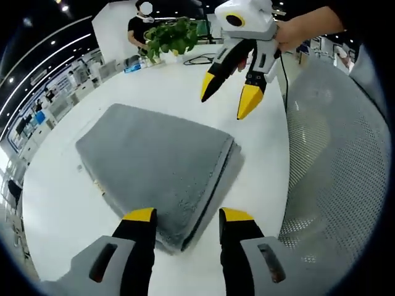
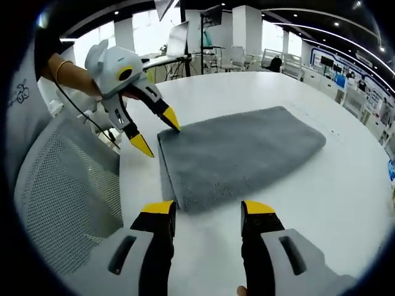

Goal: Fold the towel on the table until its edges align and the towel forms a compact rectangular stack.

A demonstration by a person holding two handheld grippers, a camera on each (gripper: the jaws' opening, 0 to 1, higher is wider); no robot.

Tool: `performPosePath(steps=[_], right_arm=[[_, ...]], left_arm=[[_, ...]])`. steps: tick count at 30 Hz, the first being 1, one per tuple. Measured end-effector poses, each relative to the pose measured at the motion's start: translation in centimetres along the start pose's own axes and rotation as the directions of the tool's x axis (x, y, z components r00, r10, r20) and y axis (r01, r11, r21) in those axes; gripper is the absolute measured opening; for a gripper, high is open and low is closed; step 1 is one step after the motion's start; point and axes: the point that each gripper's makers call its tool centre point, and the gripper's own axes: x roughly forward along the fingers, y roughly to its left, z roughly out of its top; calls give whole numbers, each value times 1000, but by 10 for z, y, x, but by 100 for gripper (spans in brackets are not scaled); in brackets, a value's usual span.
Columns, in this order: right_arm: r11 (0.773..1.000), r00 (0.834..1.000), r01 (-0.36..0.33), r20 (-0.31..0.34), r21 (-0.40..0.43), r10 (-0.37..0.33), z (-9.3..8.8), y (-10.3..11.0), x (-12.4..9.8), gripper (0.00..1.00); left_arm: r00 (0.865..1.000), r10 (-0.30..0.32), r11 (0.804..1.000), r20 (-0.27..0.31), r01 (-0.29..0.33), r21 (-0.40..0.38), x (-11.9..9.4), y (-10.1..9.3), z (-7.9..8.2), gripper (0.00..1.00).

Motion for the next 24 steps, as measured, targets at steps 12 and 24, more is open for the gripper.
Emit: performPosePath(steps=[12, 24], right_arm=[[996, 997, -70, -42, -52, 67, -6, 20, 28, 41], [993, 995, -48, -89, -106, 38, -17, 17, 48, 35]], left_arm=[[999, -44, 999, -27, 45, 15, 18, -1, -7, 39], [998, -70, 997, 9, 70, -40, 22, 5, -4, 33]])
